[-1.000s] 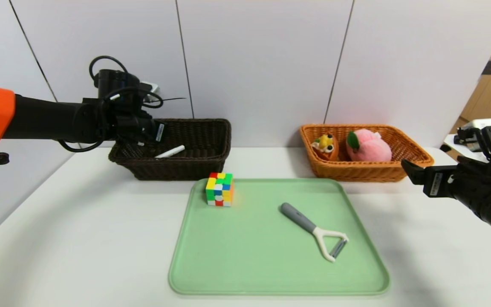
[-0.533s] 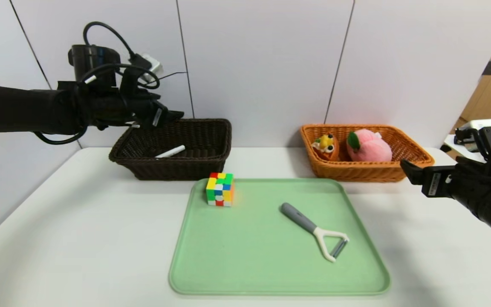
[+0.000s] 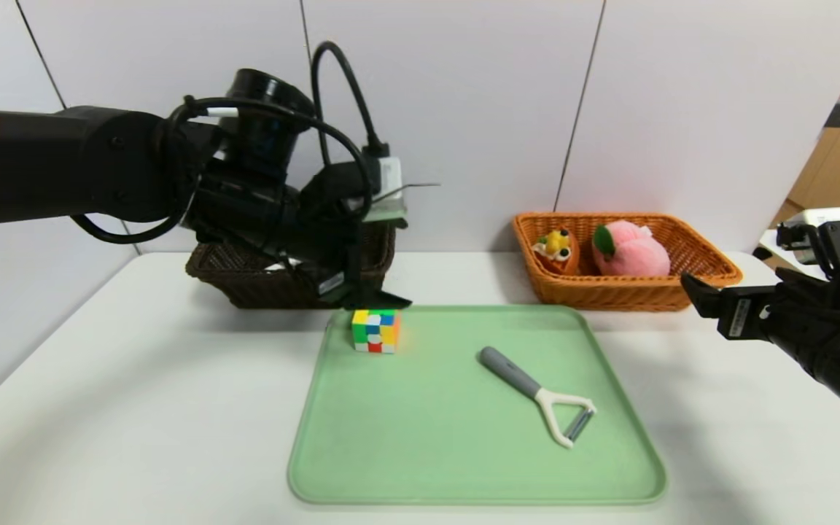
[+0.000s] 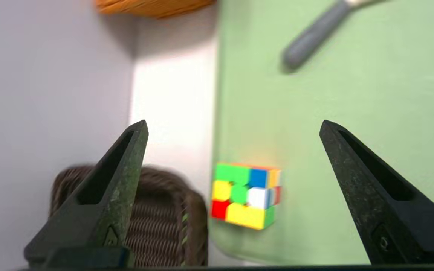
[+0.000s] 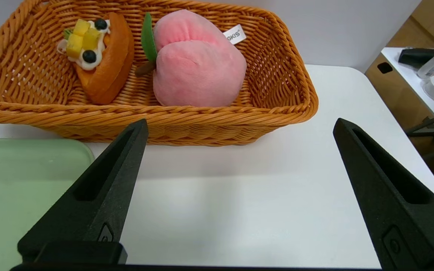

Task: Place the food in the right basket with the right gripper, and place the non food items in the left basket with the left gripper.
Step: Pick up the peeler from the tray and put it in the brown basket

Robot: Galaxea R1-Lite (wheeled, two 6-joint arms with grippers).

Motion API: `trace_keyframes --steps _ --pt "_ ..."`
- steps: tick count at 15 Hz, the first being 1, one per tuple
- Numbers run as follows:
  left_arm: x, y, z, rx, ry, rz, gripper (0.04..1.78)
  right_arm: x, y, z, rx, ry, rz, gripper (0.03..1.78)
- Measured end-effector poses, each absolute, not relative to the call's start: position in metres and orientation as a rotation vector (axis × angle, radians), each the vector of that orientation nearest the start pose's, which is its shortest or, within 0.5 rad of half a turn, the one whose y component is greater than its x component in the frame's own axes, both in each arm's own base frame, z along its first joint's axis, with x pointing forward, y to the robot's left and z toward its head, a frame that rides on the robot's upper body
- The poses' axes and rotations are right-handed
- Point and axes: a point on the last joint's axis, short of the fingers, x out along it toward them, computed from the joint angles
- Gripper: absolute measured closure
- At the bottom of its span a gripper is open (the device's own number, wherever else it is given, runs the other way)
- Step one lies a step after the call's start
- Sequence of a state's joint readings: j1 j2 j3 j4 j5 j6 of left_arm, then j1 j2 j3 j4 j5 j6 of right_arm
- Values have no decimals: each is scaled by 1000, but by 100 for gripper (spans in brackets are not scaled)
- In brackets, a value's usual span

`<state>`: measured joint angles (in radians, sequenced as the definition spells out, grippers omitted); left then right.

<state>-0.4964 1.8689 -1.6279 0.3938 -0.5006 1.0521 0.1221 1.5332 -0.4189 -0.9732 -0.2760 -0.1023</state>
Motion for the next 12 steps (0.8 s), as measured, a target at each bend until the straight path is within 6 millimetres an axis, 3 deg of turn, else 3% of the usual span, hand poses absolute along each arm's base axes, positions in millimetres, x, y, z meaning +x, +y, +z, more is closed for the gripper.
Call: trace_keyframes --steps 6,12 --pt "300 -239 236 1177 50 -1391 16 230 25 159 -117 135 -117 12" --pt "330 -278 202 1343 -13 -1434 15 228 34 157 -105 110 -78 12"
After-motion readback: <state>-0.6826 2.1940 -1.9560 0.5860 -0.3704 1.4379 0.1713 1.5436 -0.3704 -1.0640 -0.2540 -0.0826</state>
